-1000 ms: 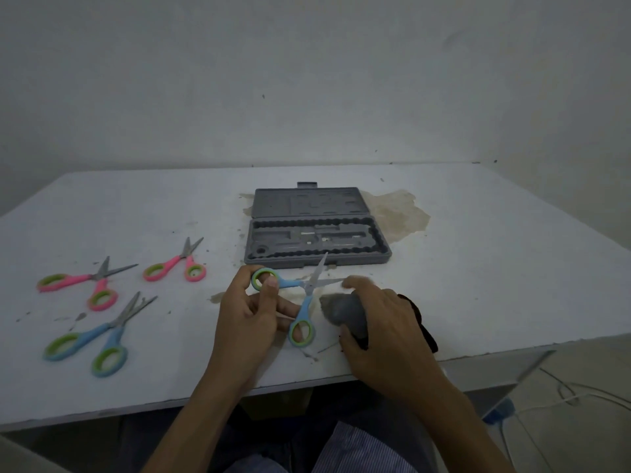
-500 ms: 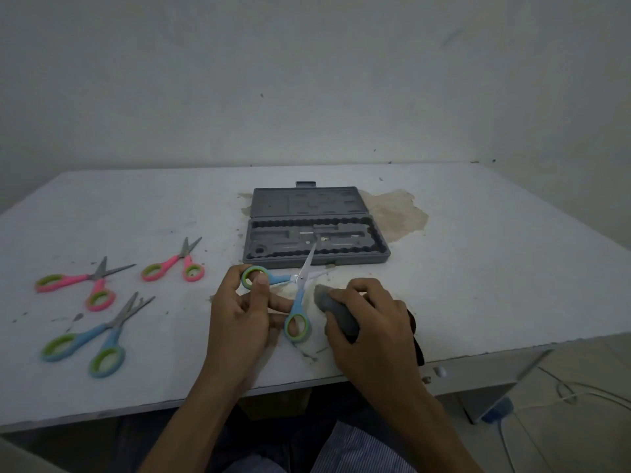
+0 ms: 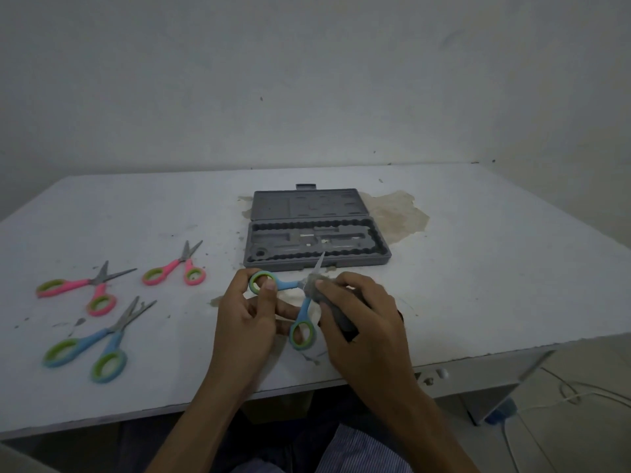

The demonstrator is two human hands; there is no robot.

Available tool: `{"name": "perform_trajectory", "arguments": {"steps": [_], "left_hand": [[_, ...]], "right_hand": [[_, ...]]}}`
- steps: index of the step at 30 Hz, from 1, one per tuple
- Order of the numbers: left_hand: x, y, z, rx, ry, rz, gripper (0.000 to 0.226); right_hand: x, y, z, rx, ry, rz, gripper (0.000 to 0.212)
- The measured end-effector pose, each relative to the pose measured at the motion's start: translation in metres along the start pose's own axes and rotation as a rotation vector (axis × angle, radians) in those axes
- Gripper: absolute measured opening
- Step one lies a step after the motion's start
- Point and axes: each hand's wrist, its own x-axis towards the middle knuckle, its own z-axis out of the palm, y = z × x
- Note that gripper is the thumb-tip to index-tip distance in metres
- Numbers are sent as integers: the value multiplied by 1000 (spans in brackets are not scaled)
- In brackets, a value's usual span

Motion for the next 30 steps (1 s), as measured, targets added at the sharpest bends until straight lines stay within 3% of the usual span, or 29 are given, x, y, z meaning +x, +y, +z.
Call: {"name": "perform_trajectory", "arguments": {"steps": [3, 7, 11, 14, 24, 28, 30], "left_hand": [[-1, 2, -2, -39, 3, -19, 17], [-1, 4, -1, -44, 9, -35, 17], [-1, 1, 0, -22, -3, 8, 16], [-2, 2, 0, 15, -25, 41, 17], [-4, 2, 2, 71, -27, 76, 14], [-5, 1, 1, 98, -40, 91, 14], [-4, 1, 1, 92, -24, 94, 14]], "right_hand": [[-1, -2, 2, -23, -55, -34, 29], [1, 4, -3, -38, 67, 41, 33], [-3, -11, 0, -14, -69, -40, 27], [1, -11, 6, 14, -22, 56, 25], [3, -12, 3, 9, -78, 33, 24], [9, -8, 1, -1, -2, 97, 26], [8, -12, 2, 3, -93, 48, 26]]}}
